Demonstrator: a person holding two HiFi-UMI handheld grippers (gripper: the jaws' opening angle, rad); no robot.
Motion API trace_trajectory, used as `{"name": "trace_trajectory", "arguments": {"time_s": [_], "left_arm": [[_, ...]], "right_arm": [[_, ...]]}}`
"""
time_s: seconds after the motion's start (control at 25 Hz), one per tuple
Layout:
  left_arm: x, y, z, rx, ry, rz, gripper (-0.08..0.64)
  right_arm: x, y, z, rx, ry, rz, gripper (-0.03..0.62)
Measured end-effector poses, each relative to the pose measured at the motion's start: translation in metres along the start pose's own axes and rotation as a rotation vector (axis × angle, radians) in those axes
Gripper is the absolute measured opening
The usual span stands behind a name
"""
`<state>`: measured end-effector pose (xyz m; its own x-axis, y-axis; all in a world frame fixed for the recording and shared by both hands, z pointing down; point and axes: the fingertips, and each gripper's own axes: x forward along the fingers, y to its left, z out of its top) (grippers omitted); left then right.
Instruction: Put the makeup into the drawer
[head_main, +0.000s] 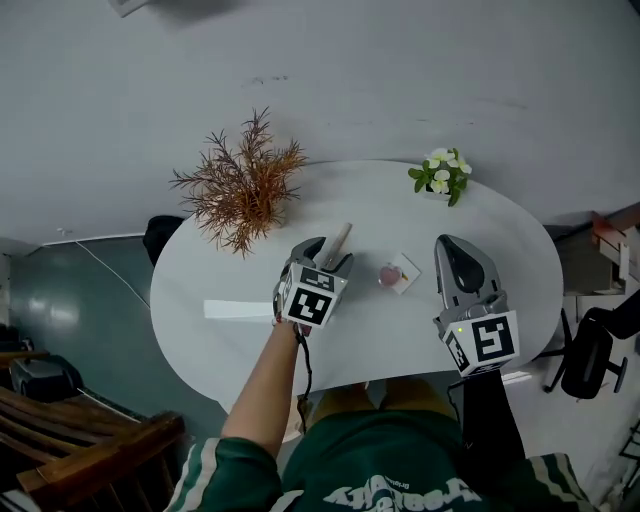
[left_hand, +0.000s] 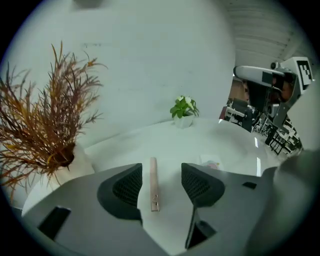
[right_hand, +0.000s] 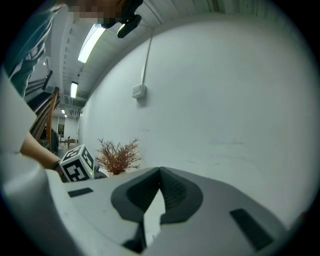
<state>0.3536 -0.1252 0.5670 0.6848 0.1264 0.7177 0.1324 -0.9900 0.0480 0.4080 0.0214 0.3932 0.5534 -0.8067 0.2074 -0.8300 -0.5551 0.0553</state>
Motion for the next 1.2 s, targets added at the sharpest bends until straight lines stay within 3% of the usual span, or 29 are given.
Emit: {"name": "trace_trajectory", "arguments": {"time_s": [0.32, 0.6, 0.76, 1.0, 1.2], "left_arm": [[0.037, 0.002, -0.029, -0.048, 0.196, -0.039, 0.218], [0.05, 0.004, -0.052, -0.03, 0.351, -0.07, 0.218], [0.05, 0.009, -0.059, 0.021, 0.438, -0.029, 0.066], [0.048, 0.014, -0.057, 0.019, 0.395, -0.008, 0.064], [0.026, 0.022, -0.029, -0.007, 0.25, 0.05, 0.064]], "right_arm": [[0.012, -0.021, -0.014, 0.021, 0.018, 0.014, 0.003], [0.014, -0.033, -0.018, 0.034, 0.022, 0.013, 0.003], [0.016, -0.035, -0.02, 0.036, 0.021, 0.017, 0.003], [0.014, -0.039, -0.02, 0.034, 0.021, 0.009, 0.003], [0.009, -0.039, -0.014, 0.032, 0.006, 0.004, 0.003]]}}
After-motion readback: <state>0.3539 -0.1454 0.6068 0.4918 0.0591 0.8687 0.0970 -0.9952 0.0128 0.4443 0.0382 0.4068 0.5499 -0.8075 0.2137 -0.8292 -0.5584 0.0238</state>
